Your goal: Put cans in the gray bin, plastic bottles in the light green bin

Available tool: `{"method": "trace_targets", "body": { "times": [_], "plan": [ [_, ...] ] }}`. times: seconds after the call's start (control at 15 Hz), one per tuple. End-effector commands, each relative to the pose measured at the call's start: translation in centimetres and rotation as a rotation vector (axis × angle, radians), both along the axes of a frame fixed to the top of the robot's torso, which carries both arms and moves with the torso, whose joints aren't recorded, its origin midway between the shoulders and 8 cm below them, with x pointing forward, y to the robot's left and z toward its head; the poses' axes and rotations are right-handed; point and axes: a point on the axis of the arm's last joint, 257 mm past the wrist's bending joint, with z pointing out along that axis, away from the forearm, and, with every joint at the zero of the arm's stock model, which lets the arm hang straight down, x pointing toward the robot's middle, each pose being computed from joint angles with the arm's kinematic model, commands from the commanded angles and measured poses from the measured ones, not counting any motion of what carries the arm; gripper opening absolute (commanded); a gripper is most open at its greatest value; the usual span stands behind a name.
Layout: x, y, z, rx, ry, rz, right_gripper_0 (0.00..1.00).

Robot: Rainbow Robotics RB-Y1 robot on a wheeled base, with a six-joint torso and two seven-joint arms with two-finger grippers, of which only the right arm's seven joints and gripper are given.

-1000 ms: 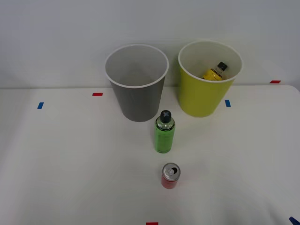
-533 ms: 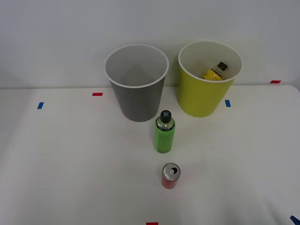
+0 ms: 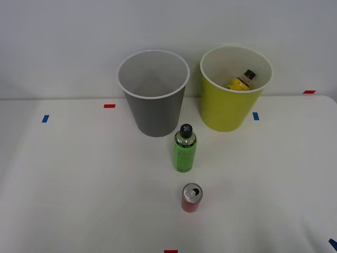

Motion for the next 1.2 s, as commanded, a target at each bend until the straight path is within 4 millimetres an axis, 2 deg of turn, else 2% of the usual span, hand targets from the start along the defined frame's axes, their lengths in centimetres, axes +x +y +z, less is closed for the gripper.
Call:
{"method": "trace_targets", "body": {
  "times": [0.07,1.2],
  "plan": [
    [-0.04,-0.01,-0.01,0.000,0.001,-0.001,1.00],
    [-0.15,-0.03,-0.06,-0.002,0.003,-0.001,1.00]
  ]
}}
